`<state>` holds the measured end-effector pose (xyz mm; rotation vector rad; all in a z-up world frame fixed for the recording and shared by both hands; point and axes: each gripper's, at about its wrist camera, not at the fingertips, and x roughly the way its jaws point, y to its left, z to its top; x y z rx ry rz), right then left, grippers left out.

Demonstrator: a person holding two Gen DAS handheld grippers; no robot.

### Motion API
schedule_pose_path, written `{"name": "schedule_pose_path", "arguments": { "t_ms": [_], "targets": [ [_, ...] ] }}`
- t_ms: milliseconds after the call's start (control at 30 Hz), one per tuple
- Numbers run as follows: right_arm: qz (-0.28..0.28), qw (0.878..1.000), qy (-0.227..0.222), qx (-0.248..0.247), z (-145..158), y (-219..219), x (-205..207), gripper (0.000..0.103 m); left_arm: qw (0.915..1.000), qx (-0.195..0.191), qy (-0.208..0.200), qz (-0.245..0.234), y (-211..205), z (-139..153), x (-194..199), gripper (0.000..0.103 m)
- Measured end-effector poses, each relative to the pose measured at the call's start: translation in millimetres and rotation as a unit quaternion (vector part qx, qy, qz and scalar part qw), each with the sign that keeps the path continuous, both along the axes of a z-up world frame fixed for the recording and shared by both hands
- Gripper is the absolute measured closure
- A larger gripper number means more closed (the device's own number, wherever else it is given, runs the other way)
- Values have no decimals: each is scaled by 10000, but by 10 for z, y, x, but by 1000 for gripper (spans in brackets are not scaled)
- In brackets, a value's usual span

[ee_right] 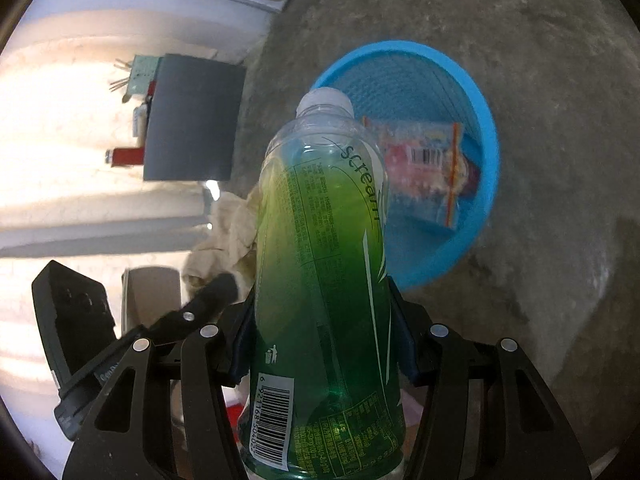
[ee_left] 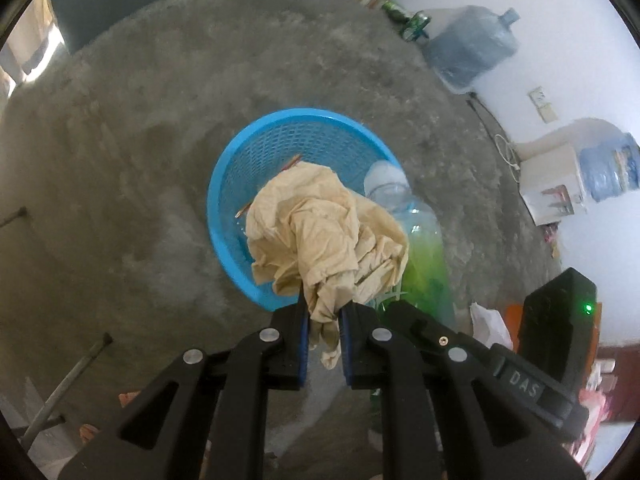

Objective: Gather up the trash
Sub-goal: 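Open both grippers to drop the cloth and bottle into the wastebasket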

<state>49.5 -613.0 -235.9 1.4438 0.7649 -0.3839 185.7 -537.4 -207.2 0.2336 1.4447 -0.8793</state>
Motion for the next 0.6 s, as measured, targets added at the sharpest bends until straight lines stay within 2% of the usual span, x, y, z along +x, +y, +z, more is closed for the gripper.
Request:
{"name": "schedule_pose_path", "arguments": {
  "t_ms": [33, 100, 133, 167, 233, 300, 367, 600],
  "targets": [
    [-26, 10000, 11, -56, -10, -38, 37, 50, 10000, 6, 5, 14, -32, -39, 42, 89],
    [-175, 9997, 96, -167, -75, -150, 135, 48, 9999, 122, -4, 78, -94, -151, 147, 69],
    [-212, 9995, 115, -188, -129, -188, 171, 46, 9997, 184, -46, 130, -93, -176, 178, 45],
    [-224, 9993, 173, -236, -211, -240, 230, 42, 9993, 270, -142, 209, -89, -214, 214, 33],
    [-159, 9984, 461, -289, -332, -289, 308, 36, 9983, 360, -253, 372, -14, -237, 280, 33],
    [-80, 9965, 760, -335, -439, -285, 354, 36, 9976, 315, -160, 600, 85, -234, 340, 31],
    [-90, 9970, 688, -354, -438, -267, 323, 36, 9967, 152, -53, 800, 192, -183, 378, 30],
    [-243, 9952, 710, -623, -270, -172, -6, 36, 9952, -99, -307, 922, 410, 151, 356, 30]
  ]
}}
